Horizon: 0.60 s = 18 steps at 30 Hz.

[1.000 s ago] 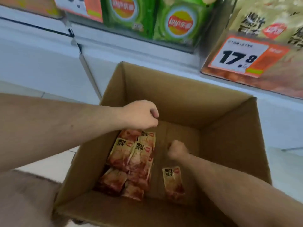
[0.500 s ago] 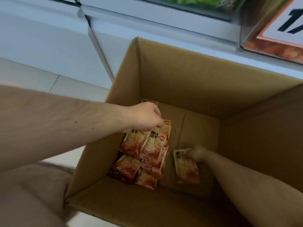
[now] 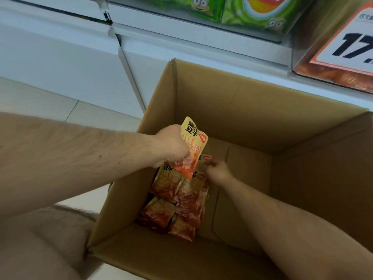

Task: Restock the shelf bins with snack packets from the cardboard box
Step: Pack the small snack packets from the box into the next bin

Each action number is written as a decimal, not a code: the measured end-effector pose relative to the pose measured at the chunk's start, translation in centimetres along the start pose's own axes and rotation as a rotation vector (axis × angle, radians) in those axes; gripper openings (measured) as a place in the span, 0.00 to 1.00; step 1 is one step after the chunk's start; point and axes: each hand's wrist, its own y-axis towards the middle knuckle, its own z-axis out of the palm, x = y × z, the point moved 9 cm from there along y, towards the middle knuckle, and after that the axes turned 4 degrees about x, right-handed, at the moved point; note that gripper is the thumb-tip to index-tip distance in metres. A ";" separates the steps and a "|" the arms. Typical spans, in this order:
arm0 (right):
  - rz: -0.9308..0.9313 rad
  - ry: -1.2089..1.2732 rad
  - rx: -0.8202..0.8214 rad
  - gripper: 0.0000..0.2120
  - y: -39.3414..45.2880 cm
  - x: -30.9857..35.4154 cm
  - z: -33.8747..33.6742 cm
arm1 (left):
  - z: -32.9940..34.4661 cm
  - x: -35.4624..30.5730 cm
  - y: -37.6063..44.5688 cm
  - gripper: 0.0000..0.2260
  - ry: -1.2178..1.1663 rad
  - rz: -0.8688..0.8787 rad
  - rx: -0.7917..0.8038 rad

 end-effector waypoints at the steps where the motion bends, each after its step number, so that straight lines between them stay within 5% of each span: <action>1: -0.025 -0.221 -0.009 0.28 0.5 -0.8 0.7 | -0.1 0.2 0.1 0.20 0.004 -0.005 -0.003; 5: 0.040 -0.764 -0.021 0.52 1.6 -3.4 2.8 | 0.0 0.8 0.5 0.22 -0.011 -0.023 -0.004; 9: 0.009 -0.950 -0.104 0.56 1.5 -2.9 2.8 | -0.2 1.2 0.8 0.21 -0.040 -0.029 -0.011; 11: -0.032 -0.920 -0.133 0.50 1.4 -2.4 2.3 | 0.0 1.2 0.9 0.21 -0.067 -0.019 -0.005; 15: -0.109 -0.529 -0.036 0.16 0.5 -1.2 0.0 | 0.3 0.4 0.9 0.19 -0.115 0.036 0.015; 18: -0.187 -0.580 -0.083 0.08 -2.7 2.3 -4.7 | 0.2 -0.5 0.4 0.16 -0.111 0.074 0.030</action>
